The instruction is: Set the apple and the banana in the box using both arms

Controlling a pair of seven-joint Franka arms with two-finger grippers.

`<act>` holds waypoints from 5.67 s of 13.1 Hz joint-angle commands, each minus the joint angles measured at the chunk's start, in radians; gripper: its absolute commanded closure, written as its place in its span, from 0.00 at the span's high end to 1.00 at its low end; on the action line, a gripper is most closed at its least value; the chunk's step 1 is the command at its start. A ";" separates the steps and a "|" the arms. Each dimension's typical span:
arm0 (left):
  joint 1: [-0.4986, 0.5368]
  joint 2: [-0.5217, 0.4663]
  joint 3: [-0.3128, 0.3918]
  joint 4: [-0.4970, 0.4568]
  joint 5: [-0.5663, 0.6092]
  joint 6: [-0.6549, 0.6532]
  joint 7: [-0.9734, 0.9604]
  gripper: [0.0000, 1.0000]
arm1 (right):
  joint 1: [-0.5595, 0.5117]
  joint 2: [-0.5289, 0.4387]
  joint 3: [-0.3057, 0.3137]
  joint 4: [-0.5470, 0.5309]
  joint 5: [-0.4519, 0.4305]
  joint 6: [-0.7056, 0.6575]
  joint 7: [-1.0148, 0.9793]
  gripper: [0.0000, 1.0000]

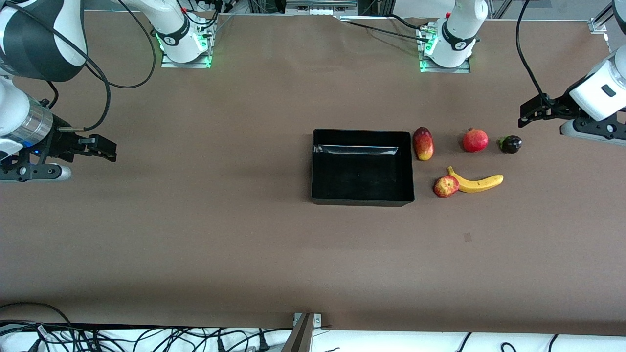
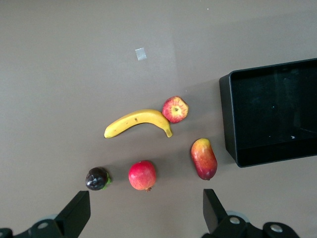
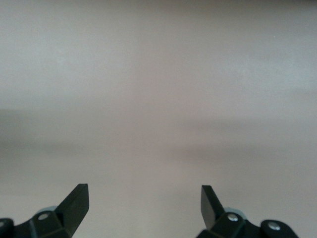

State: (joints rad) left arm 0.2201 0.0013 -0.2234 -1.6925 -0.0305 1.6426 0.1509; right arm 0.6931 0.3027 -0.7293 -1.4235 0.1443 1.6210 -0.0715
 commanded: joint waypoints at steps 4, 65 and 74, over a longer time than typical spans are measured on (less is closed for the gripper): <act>-0.018 0.172 -0.010 0.112 -0.005 -0.012 0.009 1.00 | -0.180 -0.109 0.227 -0.072 -0.118 -0.027 -0.022 1.00; -0.768 0.603 0.038 -0.139 0.106 0.795 -0.527 0.00 | -0.687 -0.300 0.642 -0.232 -0.187 0.010 -0.149 1.00; -0.777 0.611 0.049 -0.119 0.106 0.829 -0.528 1.00 | -0.690 -0.298 0.640 -0.232 -0.187 0.010 -0.149 1.00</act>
State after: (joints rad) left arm -0.5396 0.6283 -0.1899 -1.8275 0.0857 2.4727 -0.3714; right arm 0.0155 -0.0048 -0.0941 -1.6755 -0.0406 1.6434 -0.2097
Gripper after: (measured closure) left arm 0.066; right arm 0.000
